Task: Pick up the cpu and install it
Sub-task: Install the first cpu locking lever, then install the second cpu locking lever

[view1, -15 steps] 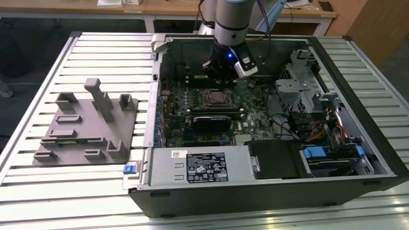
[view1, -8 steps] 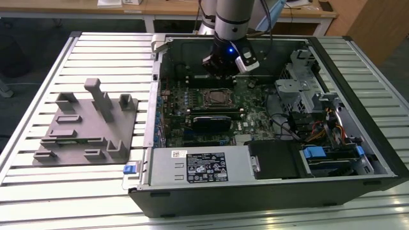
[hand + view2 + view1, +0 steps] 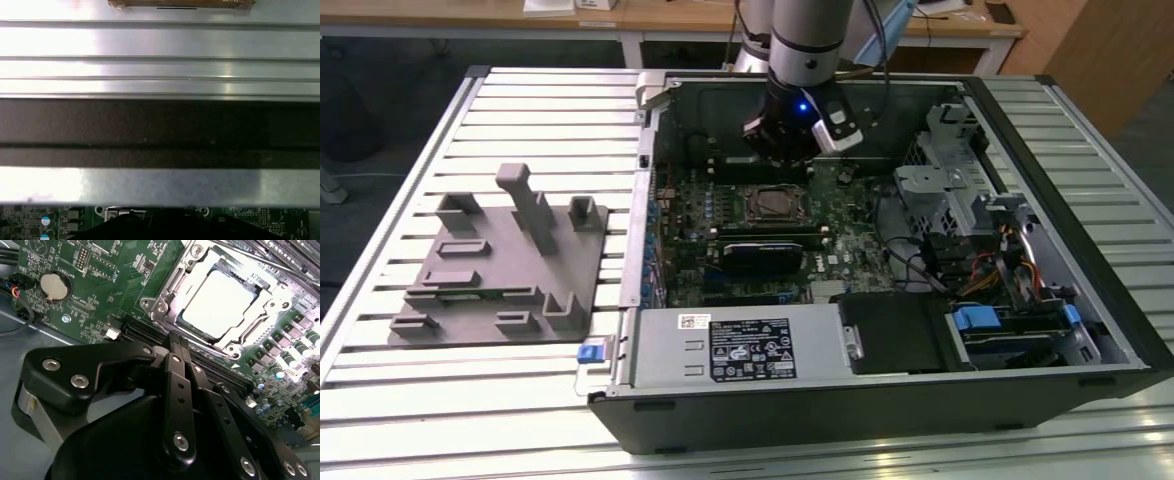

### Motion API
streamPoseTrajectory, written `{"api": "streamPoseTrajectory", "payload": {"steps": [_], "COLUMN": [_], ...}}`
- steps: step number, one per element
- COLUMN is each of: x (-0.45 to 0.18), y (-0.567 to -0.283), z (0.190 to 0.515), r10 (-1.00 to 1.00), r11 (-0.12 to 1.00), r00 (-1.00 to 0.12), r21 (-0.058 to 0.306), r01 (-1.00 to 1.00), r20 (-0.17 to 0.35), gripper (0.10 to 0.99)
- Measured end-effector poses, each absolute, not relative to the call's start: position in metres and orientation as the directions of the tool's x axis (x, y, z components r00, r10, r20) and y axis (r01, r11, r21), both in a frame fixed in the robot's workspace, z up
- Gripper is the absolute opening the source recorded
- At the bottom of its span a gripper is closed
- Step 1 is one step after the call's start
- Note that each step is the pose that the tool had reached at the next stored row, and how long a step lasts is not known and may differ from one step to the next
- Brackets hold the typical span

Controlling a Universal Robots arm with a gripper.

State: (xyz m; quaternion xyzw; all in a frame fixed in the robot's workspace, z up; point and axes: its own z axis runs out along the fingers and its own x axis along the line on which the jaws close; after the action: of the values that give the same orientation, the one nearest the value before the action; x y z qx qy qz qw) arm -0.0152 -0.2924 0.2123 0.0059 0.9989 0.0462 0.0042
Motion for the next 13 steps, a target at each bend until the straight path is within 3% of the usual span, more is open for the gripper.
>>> {"api": "streamPoseTrajectory", "payload": {"steps": [13], "x": [-0.0137], "y": [-0.2948], "z": [0.2123], "r10": [0.012], "r11": [0.996], "r00": [-1.000], "r21": [0.092], "r01": [0.012], "r20": [-0.008], "gripper": [0.106]}}
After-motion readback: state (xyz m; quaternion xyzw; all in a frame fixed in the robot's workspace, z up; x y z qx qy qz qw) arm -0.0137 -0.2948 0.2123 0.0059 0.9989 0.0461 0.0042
